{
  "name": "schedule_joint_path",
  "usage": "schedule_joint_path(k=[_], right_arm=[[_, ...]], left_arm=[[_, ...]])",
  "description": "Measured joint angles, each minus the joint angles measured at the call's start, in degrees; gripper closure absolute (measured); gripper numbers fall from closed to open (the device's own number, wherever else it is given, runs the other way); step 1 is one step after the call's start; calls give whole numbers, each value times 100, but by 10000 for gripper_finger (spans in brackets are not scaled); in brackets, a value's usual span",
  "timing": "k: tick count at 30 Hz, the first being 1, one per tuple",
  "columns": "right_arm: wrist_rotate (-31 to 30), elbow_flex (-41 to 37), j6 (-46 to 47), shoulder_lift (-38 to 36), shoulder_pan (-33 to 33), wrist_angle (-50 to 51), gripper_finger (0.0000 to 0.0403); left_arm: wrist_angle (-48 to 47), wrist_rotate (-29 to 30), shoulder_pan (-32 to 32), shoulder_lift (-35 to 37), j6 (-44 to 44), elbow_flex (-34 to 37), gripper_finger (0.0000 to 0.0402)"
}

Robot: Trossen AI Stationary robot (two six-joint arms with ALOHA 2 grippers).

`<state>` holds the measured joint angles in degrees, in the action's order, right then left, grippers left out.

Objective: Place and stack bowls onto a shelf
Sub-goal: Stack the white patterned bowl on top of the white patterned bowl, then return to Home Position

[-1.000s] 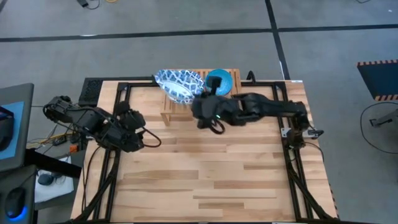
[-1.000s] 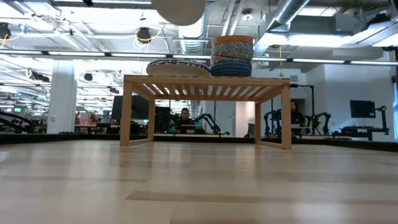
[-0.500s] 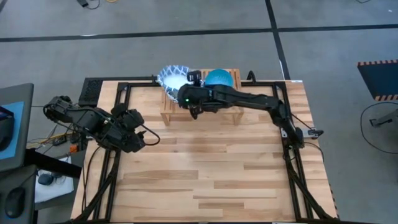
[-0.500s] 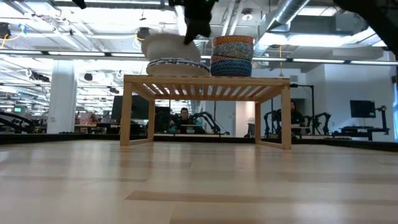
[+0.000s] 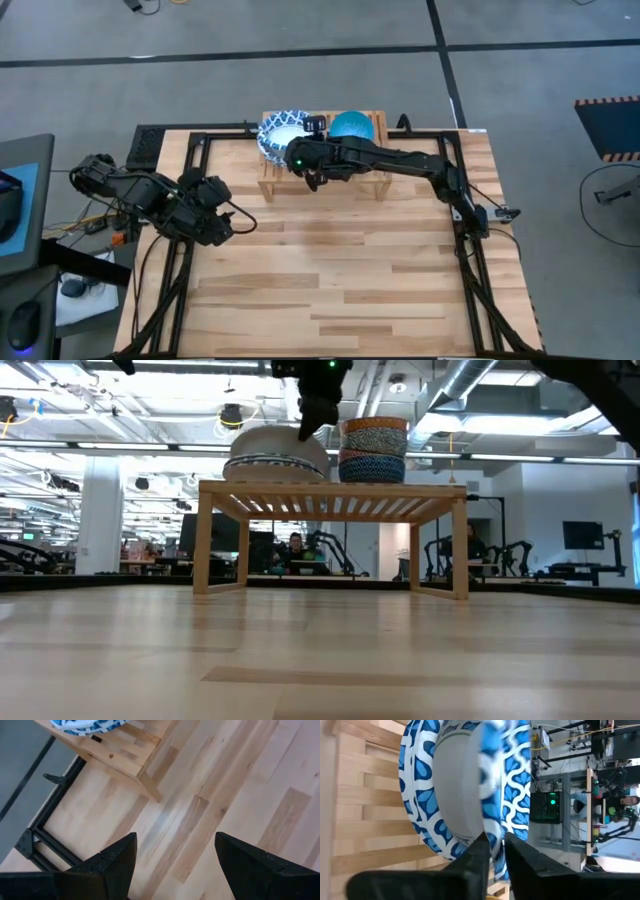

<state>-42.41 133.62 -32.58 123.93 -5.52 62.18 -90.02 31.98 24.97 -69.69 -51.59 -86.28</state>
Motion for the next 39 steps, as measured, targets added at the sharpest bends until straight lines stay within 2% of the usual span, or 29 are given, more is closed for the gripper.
schedule_joint_path(k=[8, 12, 18, 22, 27, 30, 35, 39], right_arm=[[260, 2, 249, -108, 57, 75, 212], [625, 7, 464, -236, 168, 75, 169], [2390, 39, 1636, -798, 228, -158, 160], [3167, 42, 2598, -1217, 130, -154, 170], [3905, -8, 3110, -1832, 59, -330, 195], [4231, -170, 3113, -2174, 90, -433, 226], [4415, -1300, 3243, -2956, 237, -959, 302], [4664, -2958, 3591, -3862, 428, -2501, 362]], left_arm=[[0, 242, 0, 0, -16, 0, 148], [2, 219, 0, 0, -199, 0, 148], [0, 322, 0, -2, -291, 2, 148], [237, 849, 39, 0, -359, 5, 148], [1730, 1955, 225, -2, 487, 198, 148], [2821, 2294, 245, 0, 1159, 468, 153], [5092, 2297, 240, -2, 2298, 1241, 196], [7526, 1634, 238, -7, 3468, 1959, 250]])
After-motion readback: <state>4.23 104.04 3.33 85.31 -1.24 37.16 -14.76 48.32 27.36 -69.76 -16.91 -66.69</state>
